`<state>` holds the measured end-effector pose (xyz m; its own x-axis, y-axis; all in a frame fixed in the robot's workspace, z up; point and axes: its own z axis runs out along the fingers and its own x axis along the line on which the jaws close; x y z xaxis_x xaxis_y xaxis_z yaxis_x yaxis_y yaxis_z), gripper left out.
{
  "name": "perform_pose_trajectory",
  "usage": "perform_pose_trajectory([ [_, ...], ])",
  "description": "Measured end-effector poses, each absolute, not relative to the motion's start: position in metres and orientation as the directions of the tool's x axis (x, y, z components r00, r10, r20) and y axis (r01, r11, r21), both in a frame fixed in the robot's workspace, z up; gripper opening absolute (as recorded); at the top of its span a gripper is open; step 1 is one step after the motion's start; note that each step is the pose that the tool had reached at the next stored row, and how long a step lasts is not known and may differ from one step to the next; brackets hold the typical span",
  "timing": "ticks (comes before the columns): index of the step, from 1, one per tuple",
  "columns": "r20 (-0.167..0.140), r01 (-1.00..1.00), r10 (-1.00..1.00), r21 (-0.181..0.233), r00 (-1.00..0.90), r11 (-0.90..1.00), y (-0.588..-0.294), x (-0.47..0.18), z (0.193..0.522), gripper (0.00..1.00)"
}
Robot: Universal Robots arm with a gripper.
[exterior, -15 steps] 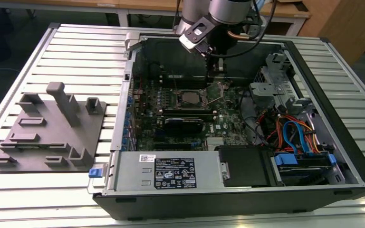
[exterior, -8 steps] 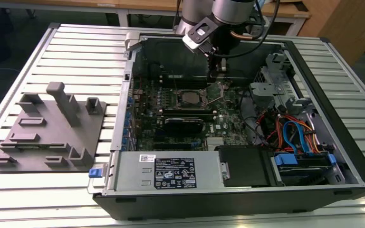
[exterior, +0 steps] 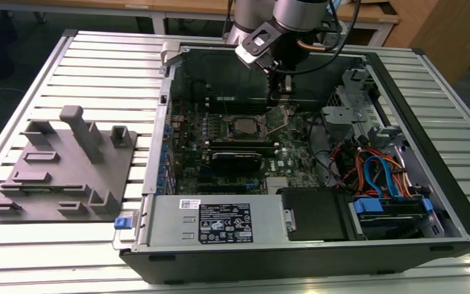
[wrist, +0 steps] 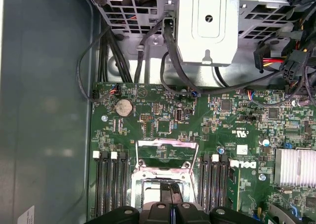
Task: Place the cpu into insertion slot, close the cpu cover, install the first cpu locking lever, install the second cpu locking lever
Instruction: 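Close the cpu cover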
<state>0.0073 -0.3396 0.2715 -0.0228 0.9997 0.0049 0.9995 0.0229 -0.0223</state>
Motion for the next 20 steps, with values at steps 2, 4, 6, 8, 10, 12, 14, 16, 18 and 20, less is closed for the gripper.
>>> perform_pose_trajectory([
  [2, 0.005, 0.999, 1.0, -0.022, -0.023, 0.023, -0.34, 0.008, 0.271, 0.1],
  [4, 0.005, 0.999, 1.0, -0.022, -0.023, 0.023, -0.34, 0.009, 0.271, 0.1],
  [6, 0.005, 0.999, 1.0, -0.022, -0.023, 0.023, -0.34, 0.011, 0.27, 0.1],
  [8, 0.005, 0.999, 1.0, -0.022, -0.023, 0.023, -0.34, 0.012, 0.27, 0.1],
  [10, 0.005, 0.999, 1.0, -0.022, -0.023, 0.023, -0.34, 0.014, 0.268, 0.1],
  [12, 0.005, 0.999, 1.0, -0.022, -0.023, 0.023, -0.34, 0.016, 0.267, 0.1],
  [14, 0.005, 0.999, 1.0, -0.022, -0.023, 0.023, -0.34, 0.016, 0.267, 0.1],
  [16, 0.005, 0.999, 1.0, -0.022, -0.023, 0.023, -0.34, 0.017, 0.266, 0.1],
  [18, 0.005, 0.999, 1.0, -0.022, -0.023, 0.023, -0.34, 0.019, 0.266, 0.1],
  [20, 0.005, 0.999, 1.0, -0.022, -0.023, 0.023, -0.34, 0.021, 0.265, 0.1],
])
